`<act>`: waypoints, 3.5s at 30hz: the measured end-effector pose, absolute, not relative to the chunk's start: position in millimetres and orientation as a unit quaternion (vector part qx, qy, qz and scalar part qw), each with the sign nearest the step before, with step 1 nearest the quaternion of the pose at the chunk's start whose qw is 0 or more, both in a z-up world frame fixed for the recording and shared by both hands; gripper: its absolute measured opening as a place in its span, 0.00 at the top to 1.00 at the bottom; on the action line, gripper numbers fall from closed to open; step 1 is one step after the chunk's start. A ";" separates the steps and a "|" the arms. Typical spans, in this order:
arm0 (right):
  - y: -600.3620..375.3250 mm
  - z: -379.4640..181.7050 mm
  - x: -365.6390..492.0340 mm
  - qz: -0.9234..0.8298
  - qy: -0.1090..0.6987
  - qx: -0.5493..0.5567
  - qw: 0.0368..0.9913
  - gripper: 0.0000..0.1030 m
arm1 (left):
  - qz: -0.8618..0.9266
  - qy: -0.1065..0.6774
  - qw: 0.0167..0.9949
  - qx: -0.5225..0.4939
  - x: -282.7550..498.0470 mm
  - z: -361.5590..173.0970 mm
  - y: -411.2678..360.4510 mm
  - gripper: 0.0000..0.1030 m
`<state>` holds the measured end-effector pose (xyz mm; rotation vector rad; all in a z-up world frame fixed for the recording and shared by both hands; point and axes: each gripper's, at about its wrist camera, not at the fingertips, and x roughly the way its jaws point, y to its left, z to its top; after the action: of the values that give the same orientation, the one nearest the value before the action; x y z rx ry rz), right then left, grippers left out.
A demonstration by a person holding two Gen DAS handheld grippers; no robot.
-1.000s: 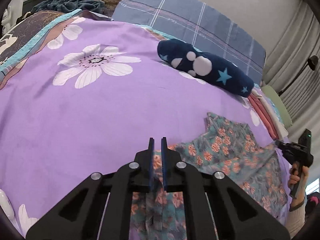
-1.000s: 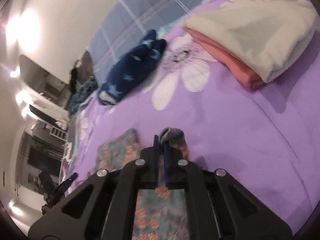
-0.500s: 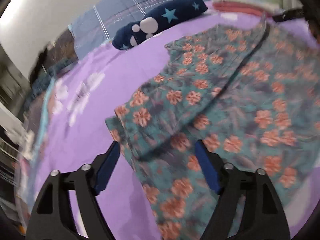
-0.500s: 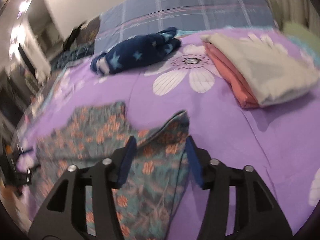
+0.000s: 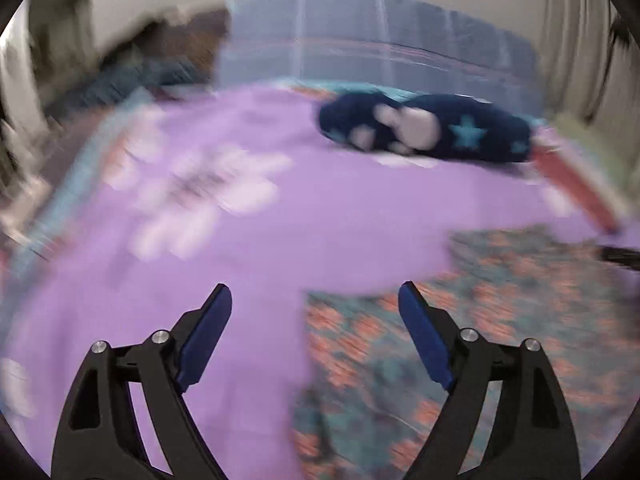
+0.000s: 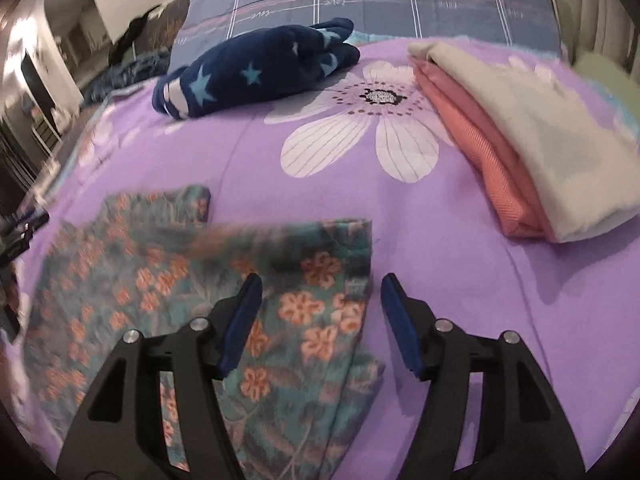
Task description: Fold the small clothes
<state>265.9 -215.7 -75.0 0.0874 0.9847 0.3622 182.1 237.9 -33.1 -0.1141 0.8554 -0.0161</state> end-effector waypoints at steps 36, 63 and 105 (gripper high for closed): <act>-262.3 -68.6 238.5 0.146 0.446 0.135 0.873 0.71 | -0.087 0.401 0.912 -0.025 156.3 -23.6 181.7 0.61; -305.8 -67.5 195.6 0.239 0.498 0.142 0.821 0.67 | -0.338 0.415 0.831 0.151 68.1 -51.8 -179.8 0.31; -249.3 -58.4 219.7 0.248 0.454 0.096 0.850 0.94 | -0.388 0.399 0.824 0.107 63.3 -61.3 -174.1 0.88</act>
<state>219.7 -249.3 -58.4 0.2026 0.9565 0.5227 63.3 -174.1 -61.3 0.2284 0.8491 -0.8254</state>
